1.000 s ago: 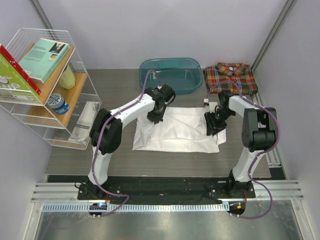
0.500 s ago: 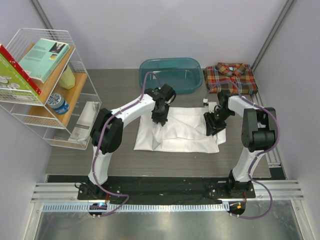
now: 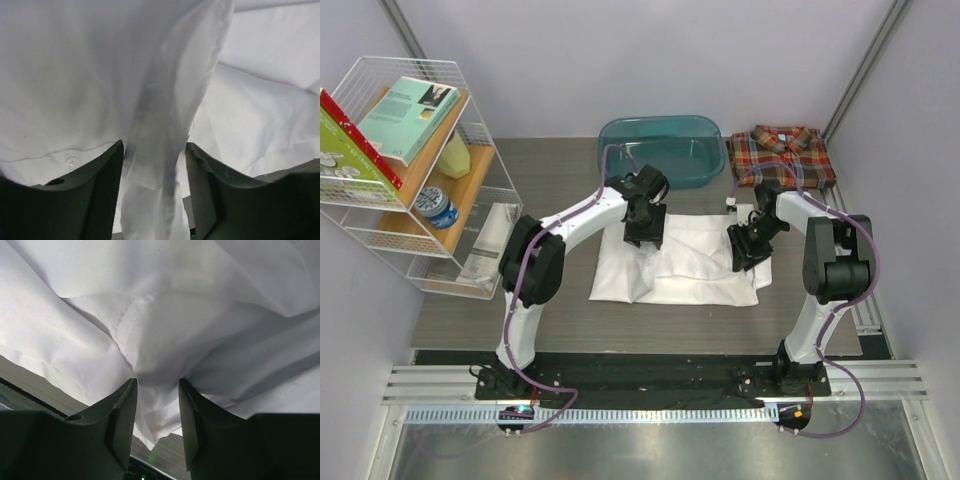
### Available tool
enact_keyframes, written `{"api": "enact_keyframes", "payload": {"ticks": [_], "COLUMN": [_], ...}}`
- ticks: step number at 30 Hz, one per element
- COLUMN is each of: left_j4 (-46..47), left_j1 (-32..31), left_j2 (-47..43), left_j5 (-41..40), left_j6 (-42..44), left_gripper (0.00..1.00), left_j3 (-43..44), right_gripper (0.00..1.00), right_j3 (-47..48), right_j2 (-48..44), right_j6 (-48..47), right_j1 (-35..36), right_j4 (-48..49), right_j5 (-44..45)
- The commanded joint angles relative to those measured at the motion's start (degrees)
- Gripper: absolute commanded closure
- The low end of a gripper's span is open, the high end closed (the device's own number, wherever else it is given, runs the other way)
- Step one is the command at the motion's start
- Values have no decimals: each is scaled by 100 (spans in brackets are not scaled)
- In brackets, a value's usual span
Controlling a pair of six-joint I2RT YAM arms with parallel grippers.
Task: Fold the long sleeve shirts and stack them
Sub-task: Fold the shirt
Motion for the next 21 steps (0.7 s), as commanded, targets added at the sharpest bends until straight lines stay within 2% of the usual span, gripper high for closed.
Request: {"api": "enact_keyframes", "payload": {"ticks": [1, 5, 7, 9, 10, 11, 12, 14, 15, 19, 21], "left_j4": [432, 949, 1030, 1232, 1189, 1136, 849, 408, -125, -438, -472], "left_j1": [103, 182, 235, 428, 524, 708, 788, 894, 903, 894, 868], "left_j2": [-502, -1055, -1502, -1767, -1890, -1891, -1856, -1602, -1479, -1057, -723], "left_j5": [227, 483, 414, 456, 570, 1059, 1342, 1755, 1906, 1785, 1532], "left_j6": [-282, -151, -19, 506, 874, 1296, 2492, 3667, 4856, 6463, 6931], "left_gripper": [39, 37, 30, 27, 31, 36, 36, 33, 33, 34, 36], "left_j3": [-5, -443, -585, -866, -919, -911, -867, -516, -394, -243, -217], "right_gripper": [56, 55, 56, 56, 56, 55, 55, 55, 55, 55, 55], "right_j3": [97, 114, 167, 237, 264, 281, 334, 369, 387, 317, 282], "right_j2": [-46, -159, -230, -405, -476, -546, -677, -792, -836, -1161, -1241], "right_j6": [44, 35, 26, 17, 17, 17, 17, 35, 61, 175, 254], "right_j1": [64, 64, 64, 73, 73, 64, 64, 64, 64, 81, 81], "right_j4": [58, 14, -56, -135, -162, -188, -249, -311, -372, -469, -557], "right_j5": [-25, 1, 27, 36, 45, 36, 27, 19, 19, -34, -78]}}
